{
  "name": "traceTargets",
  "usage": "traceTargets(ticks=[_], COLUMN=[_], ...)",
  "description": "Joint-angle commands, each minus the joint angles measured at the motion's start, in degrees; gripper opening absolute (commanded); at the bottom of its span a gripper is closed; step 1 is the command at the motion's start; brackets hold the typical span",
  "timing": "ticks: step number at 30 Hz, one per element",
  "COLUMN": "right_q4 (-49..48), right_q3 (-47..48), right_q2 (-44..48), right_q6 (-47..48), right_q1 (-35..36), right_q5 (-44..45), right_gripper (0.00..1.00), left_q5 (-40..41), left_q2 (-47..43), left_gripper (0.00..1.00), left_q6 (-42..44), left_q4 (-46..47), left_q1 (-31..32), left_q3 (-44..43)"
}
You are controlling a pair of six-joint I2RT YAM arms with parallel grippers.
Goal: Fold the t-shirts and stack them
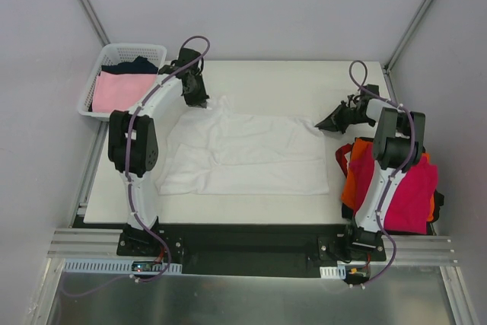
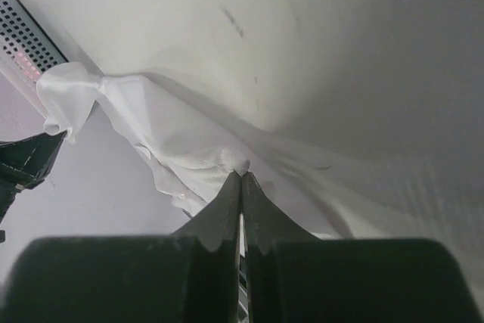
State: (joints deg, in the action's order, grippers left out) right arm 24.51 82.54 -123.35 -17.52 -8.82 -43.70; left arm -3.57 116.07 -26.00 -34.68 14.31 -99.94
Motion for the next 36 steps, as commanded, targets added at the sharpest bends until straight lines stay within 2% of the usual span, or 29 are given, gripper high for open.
traceTargets(ticks=[1, 8, 23, 36], right_q4=[1.9, 4.2, 7.4, 10.0], right_q3=[-2.6, -5.0, -16.0, -24.4], right_q2=[6.6, 10.8, 23.6, 33.4], right_q6=[1.8, 3.3, 5.6, 6.0], right_q1=[1.1, 1.7, 2.8, 2.8], right_q5=[0.3, 0.5, 1.8, 3.9], right_gripper=[0.01, 0.01, 0.01, 0.01], left_q5=[2.1, 2.9, 3.3, 3.3], left_q2=[-6.2, -11.3, -25.4, -35.0], left_gripper=[0.00, 0.00, 0.00, 0.00], left_q6=[0.7, 2.1, 2.0, 1.4], left_q4=[-0.8, -0.9, -0.9, -2.1], left_q1=[0.2, -0.4, -1.6, -2.0], left_q3=[2.8, 6.9, 23.4, 31.0])
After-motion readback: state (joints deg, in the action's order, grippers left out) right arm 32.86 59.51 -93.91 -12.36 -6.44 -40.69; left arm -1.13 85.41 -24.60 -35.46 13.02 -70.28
